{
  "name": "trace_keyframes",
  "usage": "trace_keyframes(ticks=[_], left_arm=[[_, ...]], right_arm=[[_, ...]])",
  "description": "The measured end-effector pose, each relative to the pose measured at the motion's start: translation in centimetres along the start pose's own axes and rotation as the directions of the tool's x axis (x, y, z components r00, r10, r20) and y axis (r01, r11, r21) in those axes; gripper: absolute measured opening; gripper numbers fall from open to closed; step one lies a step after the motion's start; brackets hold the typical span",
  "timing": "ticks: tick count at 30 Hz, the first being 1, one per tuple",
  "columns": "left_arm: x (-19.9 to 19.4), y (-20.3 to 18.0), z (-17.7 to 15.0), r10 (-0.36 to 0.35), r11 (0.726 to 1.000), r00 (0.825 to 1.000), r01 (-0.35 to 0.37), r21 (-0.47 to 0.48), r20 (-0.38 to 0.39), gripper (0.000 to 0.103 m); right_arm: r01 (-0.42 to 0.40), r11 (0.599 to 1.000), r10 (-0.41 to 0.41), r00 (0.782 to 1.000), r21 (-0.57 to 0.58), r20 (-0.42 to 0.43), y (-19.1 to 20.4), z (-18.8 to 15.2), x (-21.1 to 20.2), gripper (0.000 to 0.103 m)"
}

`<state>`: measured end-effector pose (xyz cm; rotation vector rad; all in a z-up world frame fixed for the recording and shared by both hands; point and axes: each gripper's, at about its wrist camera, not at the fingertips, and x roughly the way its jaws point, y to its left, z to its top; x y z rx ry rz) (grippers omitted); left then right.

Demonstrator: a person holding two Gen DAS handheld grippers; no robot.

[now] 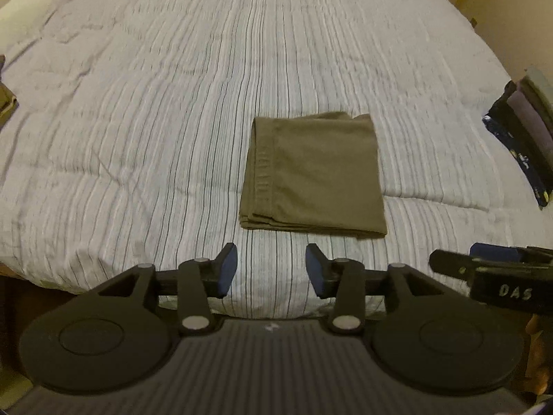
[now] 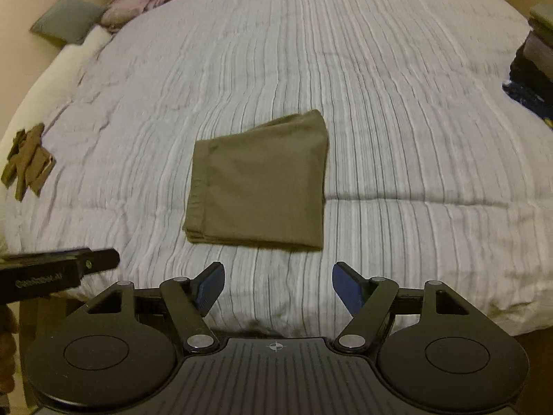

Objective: Fold clothes
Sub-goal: 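Pull both open tools back from the folded trousers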

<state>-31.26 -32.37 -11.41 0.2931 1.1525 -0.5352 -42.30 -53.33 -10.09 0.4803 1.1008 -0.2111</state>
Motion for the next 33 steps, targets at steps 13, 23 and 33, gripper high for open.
trace_keyframes(ticks=[13,23,33], left_arm=[[-4.0,-1.3,-1.1,0.012,1.0,0.997,-0.013,0.009,0.079,0.043],[-4.3,-1.2,-1.4,0.02,1.0,0.996,-0.021,0.002,0.083,0.046],[-4.3,-0.6,-1.2,0.012,1.0,0.997,-0.013,0.012,0.075,0.047]], right_arm=[[0.037,0.996,-0.034,0.998,-0.083,0.046,1.8,-1.2,-2.9,0.073],[0.054,0.995,-0.05,0.998,-0.087,0.049,2.0,-1.4,-3.5,0.073],[0.064,0.994,-0.06,0.997,-0.09,0.051,2.9,-1.4,-3.7,0.073]])
